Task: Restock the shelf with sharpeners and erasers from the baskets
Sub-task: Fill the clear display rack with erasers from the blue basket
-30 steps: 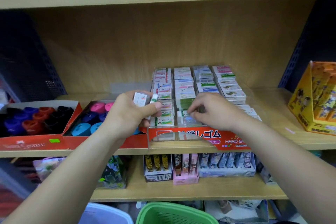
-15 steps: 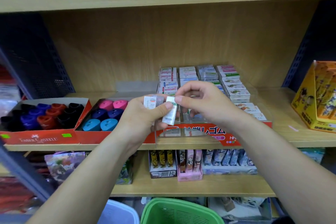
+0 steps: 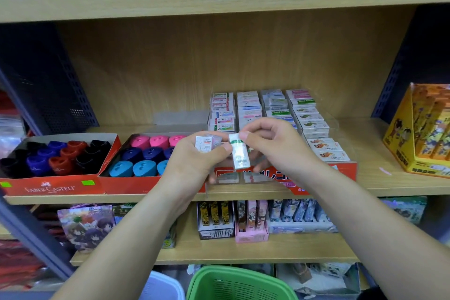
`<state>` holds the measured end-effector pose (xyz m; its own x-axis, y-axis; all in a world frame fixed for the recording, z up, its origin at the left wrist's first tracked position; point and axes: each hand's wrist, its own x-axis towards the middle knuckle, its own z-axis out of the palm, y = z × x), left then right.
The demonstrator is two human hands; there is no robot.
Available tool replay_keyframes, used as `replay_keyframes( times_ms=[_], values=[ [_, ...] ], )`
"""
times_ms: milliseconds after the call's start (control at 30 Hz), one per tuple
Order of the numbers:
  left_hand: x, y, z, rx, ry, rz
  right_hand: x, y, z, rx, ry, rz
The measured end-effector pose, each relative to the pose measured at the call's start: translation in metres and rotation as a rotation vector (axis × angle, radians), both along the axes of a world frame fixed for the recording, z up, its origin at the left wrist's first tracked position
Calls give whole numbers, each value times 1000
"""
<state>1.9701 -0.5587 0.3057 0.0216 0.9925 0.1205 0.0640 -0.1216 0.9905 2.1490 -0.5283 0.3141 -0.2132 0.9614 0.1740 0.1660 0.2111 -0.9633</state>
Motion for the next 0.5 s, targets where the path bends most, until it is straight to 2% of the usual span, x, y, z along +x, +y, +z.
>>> replay_keyframes(
  times_ms=[167, 300, 500],
  values=[
    [10, 0, -6, -16, 7, 104, 3, -4, -8, -30, -45, 48],
    [13, -1, -7, -34, -38, 103, 7, -7, -14, -88, 13, 148],
    [12, -4, -4, -58, -62, 106, 12, -5, -18, 140, 13, -3]
  ],
)
